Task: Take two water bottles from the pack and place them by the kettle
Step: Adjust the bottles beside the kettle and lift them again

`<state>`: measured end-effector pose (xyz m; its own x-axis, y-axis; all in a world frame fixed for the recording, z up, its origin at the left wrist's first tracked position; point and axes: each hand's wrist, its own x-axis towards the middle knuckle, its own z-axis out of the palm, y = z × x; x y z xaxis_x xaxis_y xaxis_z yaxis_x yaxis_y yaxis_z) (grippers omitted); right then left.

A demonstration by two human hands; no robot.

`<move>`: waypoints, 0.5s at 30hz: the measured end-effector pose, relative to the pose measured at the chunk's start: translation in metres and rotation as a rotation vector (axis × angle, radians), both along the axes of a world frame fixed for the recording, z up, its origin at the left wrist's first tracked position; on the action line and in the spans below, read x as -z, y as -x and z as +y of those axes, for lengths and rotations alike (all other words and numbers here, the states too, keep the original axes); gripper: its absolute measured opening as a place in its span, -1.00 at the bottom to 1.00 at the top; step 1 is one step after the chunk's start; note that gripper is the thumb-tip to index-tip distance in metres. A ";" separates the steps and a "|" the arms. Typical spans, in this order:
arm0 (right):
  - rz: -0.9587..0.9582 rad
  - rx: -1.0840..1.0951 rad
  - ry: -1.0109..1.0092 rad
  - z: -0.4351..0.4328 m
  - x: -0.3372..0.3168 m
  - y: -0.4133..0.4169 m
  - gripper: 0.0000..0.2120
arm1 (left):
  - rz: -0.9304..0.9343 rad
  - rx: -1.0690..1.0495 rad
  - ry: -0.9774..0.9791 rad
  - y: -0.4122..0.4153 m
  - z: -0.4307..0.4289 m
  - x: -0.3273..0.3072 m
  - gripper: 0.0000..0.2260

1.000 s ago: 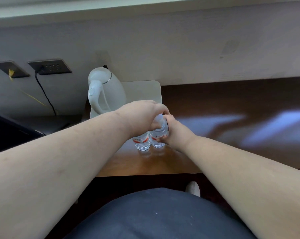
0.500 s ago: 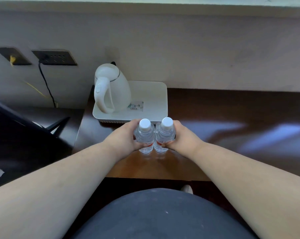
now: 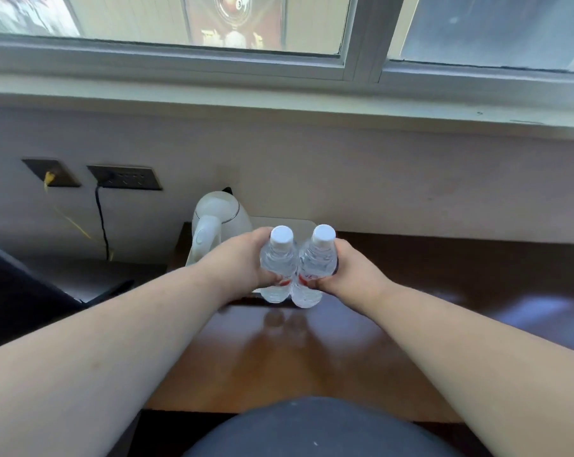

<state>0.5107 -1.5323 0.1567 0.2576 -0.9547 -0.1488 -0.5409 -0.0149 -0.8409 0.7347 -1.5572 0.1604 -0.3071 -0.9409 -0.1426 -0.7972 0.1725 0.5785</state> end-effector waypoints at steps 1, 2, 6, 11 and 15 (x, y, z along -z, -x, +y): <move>0.005 0.001 -0.002 -0.013 -0.005 -0.001 -0.82 | 0.003 0.011 0.006 0.001 -0.014 -0.005 -0.48; 0.017 0.006 -0.003 -0.027 -0.008 -0.001 -0.82 | 0.005 0.024 0.013 0.003 -0.029 -0.009 -0.54; 0.057 0.044 0.012 -0.086 -0.004 -0.002 -0.87 | -0.067 -0.004 0.012 0.011 -0.084 -0.016 -0.47; 0.138 0.098 -0.034 -0.154 0.033 -0.003 -0.90 | -0.228 -0.083 -0.051 0.021 -0.144 -0.002 -0.68; 0.149 0.106 -0.056 -0.188 0.059 -0.007 -0.83 | -0.279 -0.035 -0.048 0.025 -0.179 0.010 -0.79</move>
<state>0.5176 -1.7208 0.0979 0.1275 -0.9645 -0.2311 -0.6557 0.0928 -0.7493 0.7097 -1.7358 0.1509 -0.2172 -0.9405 -0.2614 -0.9318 0.1200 0.3426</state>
